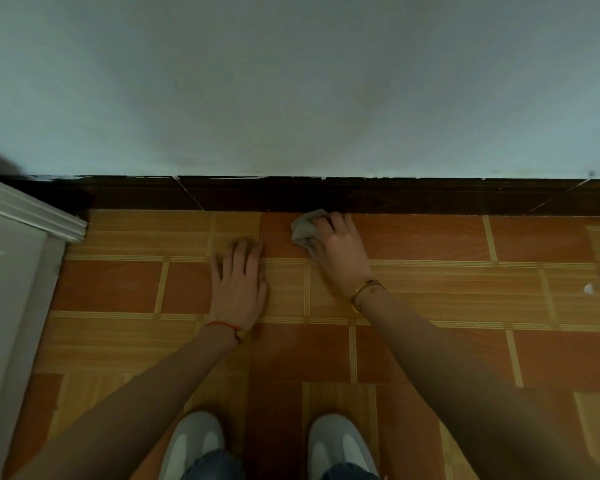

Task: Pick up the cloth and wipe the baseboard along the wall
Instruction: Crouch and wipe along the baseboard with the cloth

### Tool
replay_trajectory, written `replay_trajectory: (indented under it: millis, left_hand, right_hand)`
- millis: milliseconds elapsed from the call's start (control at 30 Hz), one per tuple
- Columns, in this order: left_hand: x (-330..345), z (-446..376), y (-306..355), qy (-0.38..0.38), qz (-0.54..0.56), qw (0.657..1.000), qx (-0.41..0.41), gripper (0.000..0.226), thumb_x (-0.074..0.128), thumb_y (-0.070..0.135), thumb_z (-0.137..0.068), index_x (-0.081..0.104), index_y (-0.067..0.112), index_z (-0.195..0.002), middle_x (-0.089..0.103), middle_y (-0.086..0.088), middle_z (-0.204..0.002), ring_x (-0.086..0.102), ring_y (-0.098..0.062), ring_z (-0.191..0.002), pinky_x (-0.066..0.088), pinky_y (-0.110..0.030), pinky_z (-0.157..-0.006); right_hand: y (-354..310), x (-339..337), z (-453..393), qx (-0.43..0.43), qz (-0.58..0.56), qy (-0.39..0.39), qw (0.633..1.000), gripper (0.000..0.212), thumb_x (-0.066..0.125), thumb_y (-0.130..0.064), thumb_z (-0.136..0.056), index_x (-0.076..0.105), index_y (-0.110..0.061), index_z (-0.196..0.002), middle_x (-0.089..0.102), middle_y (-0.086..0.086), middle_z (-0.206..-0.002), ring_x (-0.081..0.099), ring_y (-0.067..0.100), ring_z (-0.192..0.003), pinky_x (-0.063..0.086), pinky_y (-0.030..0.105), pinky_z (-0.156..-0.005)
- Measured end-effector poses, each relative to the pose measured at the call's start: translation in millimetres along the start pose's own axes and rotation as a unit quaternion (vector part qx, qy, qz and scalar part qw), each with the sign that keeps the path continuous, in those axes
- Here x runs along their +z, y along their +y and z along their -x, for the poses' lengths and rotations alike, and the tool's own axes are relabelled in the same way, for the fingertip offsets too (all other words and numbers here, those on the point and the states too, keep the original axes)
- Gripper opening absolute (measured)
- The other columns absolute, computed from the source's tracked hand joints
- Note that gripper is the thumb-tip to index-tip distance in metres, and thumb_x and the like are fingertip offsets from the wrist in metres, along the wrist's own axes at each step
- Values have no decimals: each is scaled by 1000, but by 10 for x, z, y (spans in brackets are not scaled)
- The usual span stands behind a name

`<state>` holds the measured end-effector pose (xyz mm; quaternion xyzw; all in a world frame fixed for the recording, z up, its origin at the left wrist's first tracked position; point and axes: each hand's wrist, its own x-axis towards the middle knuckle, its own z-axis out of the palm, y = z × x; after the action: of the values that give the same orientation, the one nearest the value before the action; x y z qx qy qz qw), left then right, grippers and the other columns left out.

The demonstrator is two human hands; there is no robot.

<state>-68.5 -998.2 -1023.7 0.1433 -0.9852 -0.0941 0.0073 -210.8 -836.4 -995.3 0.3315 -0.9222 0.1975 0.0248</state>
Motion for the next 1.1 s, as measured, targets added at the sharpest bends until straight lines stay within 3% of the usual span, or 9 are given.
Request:
replay_trajectory:
  millis: [233, 433, 567, 667, 733, 800, 867, 967, 1100]
  left_hand:
    - [-13, 101, 69, -10, 0, 1000, 3, 57, 28, 31, -96, 42, 12, -148, 42, -17, -149, 31, -35, -143, 23, -65, -117]
    - [-2, 63, 200, -18, 4, 1000, 13, 57, 28, 29, -95, 41, 12, -148, 41, -17, -151, 30, -34, -143, 24, -63, -117]
    - [39, -15, 199, -20, 17, 999, 21, 56, 29, 28, -96, 39, 12, -149, 39, -17, -153, 31, -35, -144, 23, -64, -118]
    - [74, -76, 144, -20, 17, 1000, 15, 57, 30, 29, -95, 40, 12, -149, 38, -16, -154, 29, -35, -145, 21, -63, -119]
    - [93, -94, 82, -17, 13, 1000, 4, 57, 31, 31, -96, 40, 12, -150, 38, -17, -154, 29, -36, -146, 19, -62, -120]
    - [108, -98, 26, -12, 13, 1000, 0, 57, 31, 33, -98, 39, 12, -151, 38, -17, -154, 29, -36, -146, 18, -62, -120]
    - [123, -98, 0, -5, 21, 1000, 2, 57, 31, 35, -99, 39, 13, -151, 37, -17, -155, 29, -37, -147, 17, -63, -120]
    - [146, -85, 10, 14, 34, 999, 1, 56, 33, 34, -99, 41, 13, -150, 37, -17, -156, 28, -36, -147, 15, -62, -120]
    - [155, -80, -18, 34, 34, 999, 11, 56, 36, 33, -98, 43, 12, -150, 38, -16, -156, 31, -36, -146, 17, -63, -119]
  right_hand:
    - [740, -308, 312, 191, -2, 39, 981, 33, 61, -11, -88, 58, 0, -119, 55, 22, -109, 49, 37, -99, 46, 44, -85]
    - [734, -337, 329, 243, 26, 55, 968, 35, 60, -7, -85, 56, 4, -118, 55, 26, -110, 49, 42, -99, 44, 50, -87]
    - [493, -248, 255, 166, -9, 32, 986, 33, 63, -8, -86, 57, -1, -118, 55, 21, -111, 49, 37, -98, 46, 47, -87]
    - [229, -171, 185, 119, -95, 40, 988, 28, 58, -9, -91, 56, -7, -119, 53, 14, -112, 47, 27, -98, 42, 33, -84]
    - [67, -156, 129, 180, -182, 130, 958, 26, 59, -9, -92, 56, -9, -117, 52, 9, -112, 47, 16, -98, 41, 23, -83]
    - [-35, -179, 73, 272, -270, 234, 894, 26, 63, -11, -91, 56, -8, -116, 52, 5, -113, 48, 2, -94, 40, 9, -81]
    - [-120, -201, 34, 329, -308, 292, 844, 28, 65, -14, -91, 55, -7, -116, 53, 7, -114, 50, 0, -92, 41, 3, -77]
    - [-288, -134, -26, 341, -343, 297, 823, 33, 66, -15, -90, 51, -7, -118, 52, 9, -116, 54, 10, -101, 47, 10, -80]
    - [-590, 22, -277, 359, -401, 270, 799, 39, 70, -15, -86, 45, -11, -116, 54, 7, -116, 57, 19, -107, 54, 38, -88]
